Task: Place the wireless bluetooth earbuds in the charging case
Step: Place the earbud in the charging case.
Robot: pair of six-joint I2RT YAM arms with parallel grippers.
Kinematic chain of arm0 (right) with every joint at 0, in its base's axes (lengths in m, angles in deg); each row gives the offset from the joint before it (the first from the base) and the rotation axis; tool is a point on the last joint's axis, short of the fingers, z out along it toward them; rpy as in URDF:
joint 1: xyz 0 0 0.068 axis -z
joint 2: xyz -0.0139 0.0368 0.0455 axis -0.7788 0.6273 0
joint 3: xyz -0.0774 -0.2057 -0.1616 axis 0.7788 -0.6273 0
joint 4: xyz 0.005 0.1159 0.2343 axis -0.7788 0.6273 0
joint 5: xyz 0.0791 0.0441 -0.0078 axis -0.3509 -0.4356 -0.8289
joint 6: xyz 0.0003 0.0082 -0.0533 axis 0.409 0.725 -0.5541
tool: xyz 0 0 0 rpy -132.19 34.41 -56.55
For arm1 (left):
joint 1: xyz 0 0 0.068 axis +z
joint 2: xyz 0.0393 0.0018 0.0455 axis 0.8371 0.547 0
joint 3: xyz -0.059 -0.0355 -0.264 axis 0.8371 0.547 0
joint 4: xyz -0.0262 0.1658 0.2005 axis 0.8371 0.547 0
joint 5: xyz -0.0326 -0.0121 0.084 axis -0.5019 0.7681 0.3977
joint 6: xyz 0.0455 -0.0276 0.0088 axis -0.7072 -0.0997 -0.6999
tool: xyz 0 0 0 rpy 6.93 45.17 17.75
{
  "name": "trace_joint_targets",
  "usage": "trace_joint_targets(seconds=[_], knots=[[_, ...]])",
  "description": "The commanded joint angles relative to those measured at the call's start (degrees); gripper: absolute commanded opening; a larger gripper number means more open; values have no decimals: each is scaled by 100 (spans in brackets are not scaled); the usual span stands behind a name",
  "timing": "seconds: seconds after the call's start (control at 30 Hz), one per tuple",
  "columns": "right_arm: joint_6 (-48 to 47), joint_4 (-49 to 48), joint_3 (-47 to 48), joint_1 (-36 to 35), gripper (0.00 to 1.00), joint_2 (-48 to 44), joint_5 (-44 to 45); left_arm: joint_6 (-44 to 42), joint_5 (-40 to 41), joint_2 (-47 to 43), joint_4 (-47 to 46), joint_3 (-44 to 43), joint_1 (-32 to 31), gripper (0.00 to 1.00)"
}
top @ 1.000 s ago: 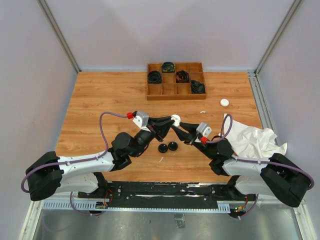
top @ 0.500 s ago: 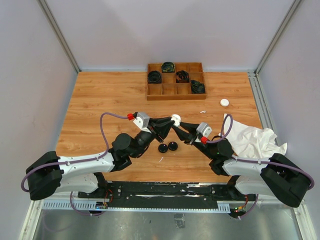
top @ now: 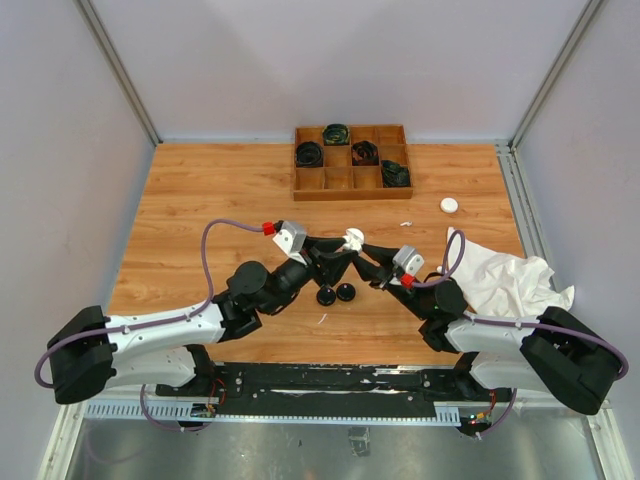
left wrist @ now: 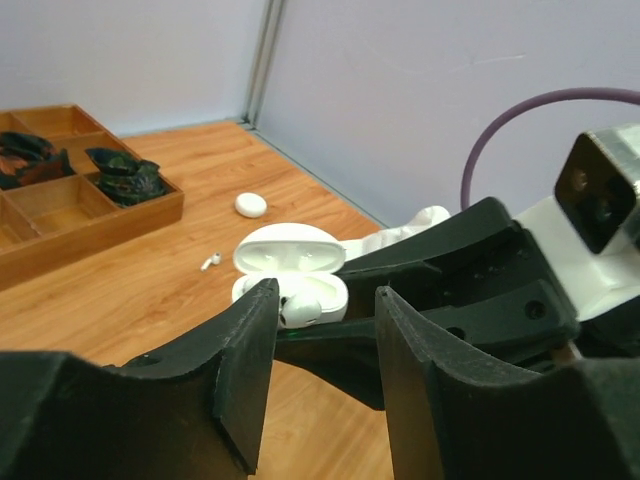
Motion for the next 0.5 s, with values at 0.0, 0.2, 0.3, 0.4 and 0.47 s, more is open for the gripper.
trace_joint_targets(seconds=[0.0,0.2,0.3,0.4,0.47], knots=[[-154,-378,-102,-73,21,-18,120,254,-384,-398,1049,-506,-59,52],[-203,-373,-123,-75,21,-35,41,493,-1094,-625,2107,-916,53,60],[-208,-371,-133,-64,21,-64,21,676,-1509,-640,2498,-1037,321,60],[-184,-374,-133,-61,21,-73,-39,833,-1951,-637,2650,-1035,624,61],[-169,-372,-133,-57,21,-82,-96,872,-2226,-619,2704,-1070,768,61]])
